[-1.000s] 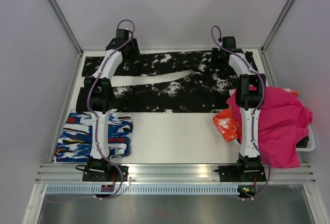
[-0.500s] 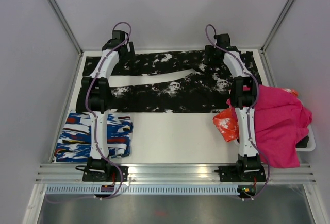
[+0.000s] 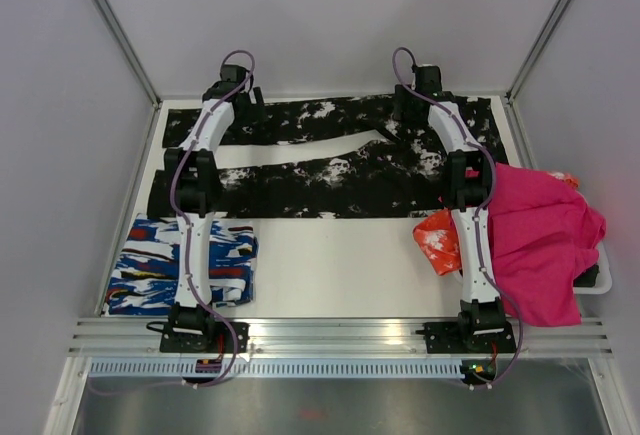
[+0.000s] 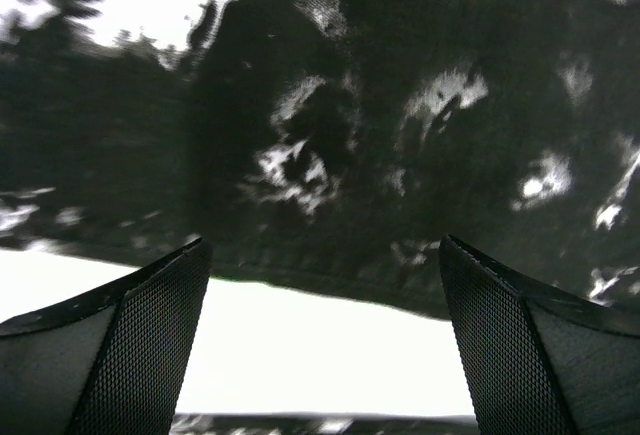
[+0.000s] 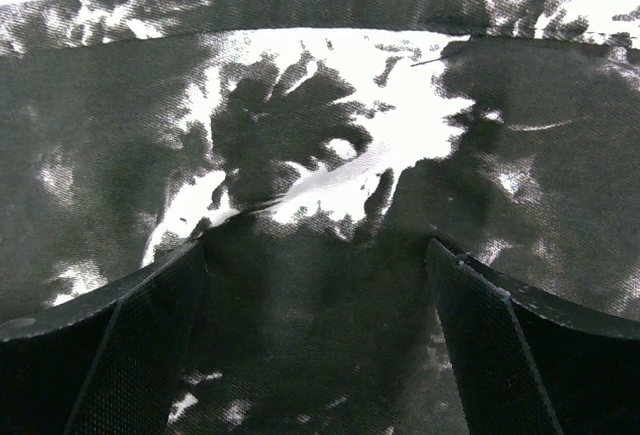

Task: Fold and stack the trousers
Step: Flatten the trousers out

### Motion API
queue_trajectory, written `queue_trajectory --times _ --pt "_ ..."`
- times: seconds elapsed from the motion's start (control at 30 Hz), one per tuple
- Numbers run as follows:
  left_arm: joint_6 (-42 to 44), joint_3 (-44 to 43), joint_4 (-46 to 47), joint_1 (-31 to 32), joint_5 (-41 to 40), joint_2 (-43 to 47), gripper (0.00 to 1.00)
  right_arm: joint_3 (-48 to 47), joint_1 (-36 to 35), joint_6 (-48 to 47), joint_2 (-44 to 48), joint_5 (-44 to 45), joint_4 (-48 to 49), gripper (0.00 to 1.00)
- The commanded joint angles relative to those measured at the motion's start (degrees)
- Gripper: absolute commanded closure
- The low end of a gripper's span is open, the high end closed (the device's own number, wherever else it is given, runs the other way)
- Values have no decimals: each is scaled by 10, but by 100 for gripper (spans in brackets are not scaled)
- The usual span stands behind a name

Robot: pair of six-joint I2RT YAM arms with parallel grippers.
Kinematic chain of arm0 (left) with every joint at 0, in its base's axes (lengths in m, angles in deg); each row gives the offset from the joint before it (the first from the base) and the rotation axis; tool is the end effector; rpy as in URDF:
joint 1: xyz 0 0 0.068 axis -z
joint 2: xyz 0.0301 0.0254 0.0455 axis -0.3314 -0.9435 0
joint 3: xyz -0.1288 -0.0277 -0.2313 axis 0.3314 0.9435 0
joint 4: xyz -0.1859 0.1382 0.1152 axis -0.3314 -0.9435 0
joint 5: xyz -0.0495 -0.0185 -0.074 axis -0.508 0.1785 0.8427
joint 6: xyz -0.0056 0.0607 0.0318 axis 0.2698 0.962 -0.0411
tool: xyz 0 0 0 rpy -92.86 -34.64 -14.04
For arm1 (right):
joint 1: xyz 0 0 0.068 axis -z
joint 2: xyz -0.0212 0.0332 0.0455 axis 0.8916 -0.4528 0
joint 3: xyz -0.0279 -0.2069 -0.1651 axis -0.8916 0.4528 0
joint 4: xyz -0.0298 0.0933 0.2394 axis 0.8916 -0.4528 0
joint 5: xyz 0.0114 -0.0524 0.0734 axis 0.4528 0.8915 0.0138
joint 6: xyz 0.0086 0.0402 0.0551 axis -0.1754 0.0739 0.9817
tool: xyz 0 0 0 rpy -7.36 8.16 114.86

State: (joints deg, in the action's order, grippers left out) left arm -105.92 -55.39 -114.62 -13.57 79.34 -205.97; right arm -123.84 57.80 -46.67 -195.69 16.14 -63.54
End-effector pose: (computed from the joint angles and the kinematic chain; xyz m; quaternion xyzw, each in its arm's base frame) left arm 0.5478 -0.0494 0.1778 -0.1188 0.9385 -0.0154 0.3237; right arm 0.5936 0.0498 0.1367 0.0210 0.9215 -0.0047 0.3878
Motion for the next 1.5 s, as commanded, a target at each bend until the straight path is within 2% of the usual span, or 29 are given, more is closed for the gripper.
queue_trajectory --times 0.0,0.07,0.2,0.43,0.57,0.77,0.83,0.97,1.1,1.3,1.47 --pt "-86 -58 -29 -10 41 -32 0 13 4 7 -25 -21 37 2" --pt "-107 -74 -40 -10 36 -37 1 16 9 39 -15 -66 88 2" --pt "-155 -48 -45 -11 13 -21 4 13 12 119 -13 -125 183 2" --pt "-213 -32 -74 -27 29 -37 12 62 12 138 49 -179 204 2" --pt "-217 -34 -84 -28 7 -46 13 122 11 109 120 -174 192 2" --pt "-195 -74 -66 -49 -6 -74 15 184 11 72 181 -149 111 2" --pt "-178 -78 -54 -53 -22 -77 15 209 11 68 196 -156 98 2" --pt "-204 -81 -38 -73 -7 -88 15 253 0 55 221 -185 88 2" --pt "-217 -82 -13 -82 -7 -96 16 276 -18 48 222 -197 90 2" --pt "-231 -80 21 -110 -50 -89 16 253 -52 33 181 -196 68 2" --pt "-258 -77 42 -141 -48 -85 20 228 -64 31 147 -168 44 2"
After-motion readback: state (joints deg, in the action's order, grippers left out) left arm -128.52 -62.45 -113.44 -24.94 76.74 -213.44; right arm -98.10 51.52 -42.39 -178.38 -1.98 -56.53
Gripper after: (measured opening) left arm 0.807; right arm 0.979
